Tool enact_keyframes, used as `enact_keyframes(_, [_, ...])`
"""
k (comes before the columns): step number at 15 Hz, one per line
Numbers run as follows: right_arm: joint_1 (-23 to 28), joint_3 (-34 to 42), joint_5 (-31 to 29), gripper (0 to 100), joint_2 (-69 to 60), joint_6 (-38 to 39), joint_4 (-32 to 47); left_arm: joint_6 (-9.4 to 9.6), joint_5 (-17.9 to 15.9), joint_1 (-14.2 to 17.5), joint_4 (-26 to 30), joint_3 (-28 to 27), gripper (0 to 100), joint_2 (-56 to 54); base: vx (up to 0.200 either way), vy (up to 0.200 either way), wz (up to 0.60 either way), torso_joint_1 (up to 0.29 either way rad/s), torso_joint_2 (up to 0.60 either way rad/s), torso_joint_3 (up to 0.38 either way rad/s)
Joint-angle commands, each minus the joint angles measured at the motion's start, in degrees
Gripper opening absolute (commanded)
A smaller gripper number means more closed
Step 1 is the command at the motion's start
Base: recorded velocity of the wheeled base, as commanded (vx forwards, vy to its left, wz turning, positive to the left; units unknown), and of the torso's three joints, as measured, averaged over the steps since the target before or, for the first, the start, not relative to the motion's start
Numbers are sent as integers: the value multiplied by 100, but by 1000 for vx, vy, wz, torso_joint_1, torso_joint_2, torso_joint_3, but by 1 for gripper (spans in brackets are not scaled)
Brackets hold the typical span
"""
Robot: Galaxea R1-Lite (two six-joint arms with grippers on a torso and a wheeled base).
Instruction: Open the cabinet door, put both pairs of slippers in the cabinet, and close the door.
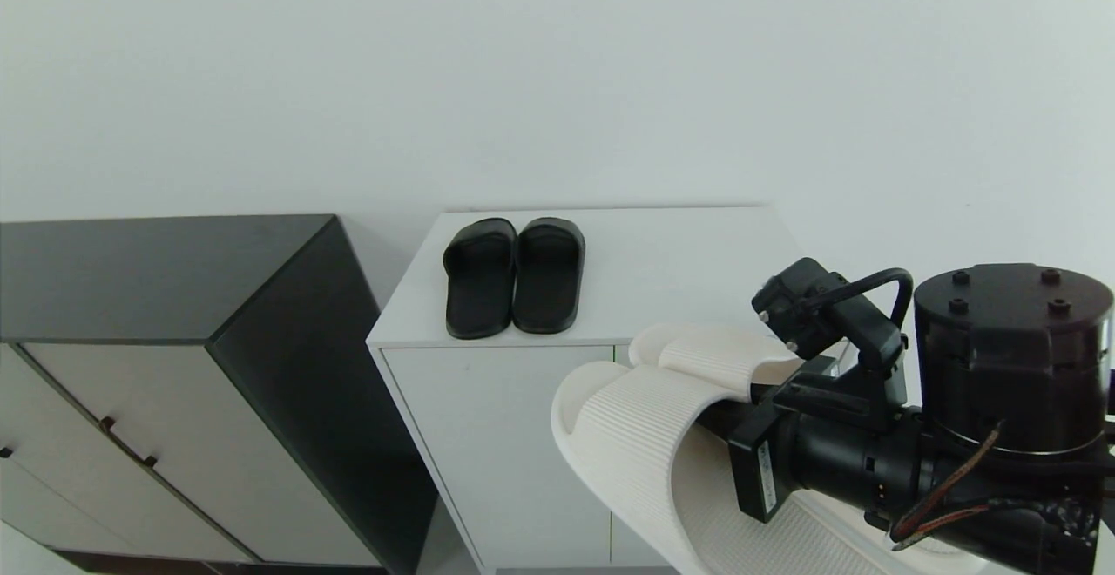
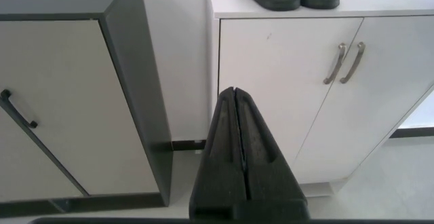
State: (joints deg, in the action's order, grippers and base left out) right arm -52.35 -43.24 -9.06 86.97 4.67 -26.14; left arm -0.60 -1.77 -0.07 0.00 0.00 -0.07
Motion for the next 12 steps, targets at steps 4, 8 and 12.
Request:
enact_keyframes(4, [-21, 61, -8, 0, 84, -10, 3, 25, 10, -1, 0, 0, 0, 7, 0, 0, 0, -188, 438, 245])
enact_keyframes(8, [-21, 70, -8, 0, 84, -71, -5, 42, 19, -1, 0, 0, 100, 7, 0, 0, 0, -227, 552, 314])
enact_keyframes(12, [-30, 88, -17, 0, 75, -71, -14, 42, 19, -1, 0, 0, 100, 7, 0, 0, 0, -216, 535, 316])
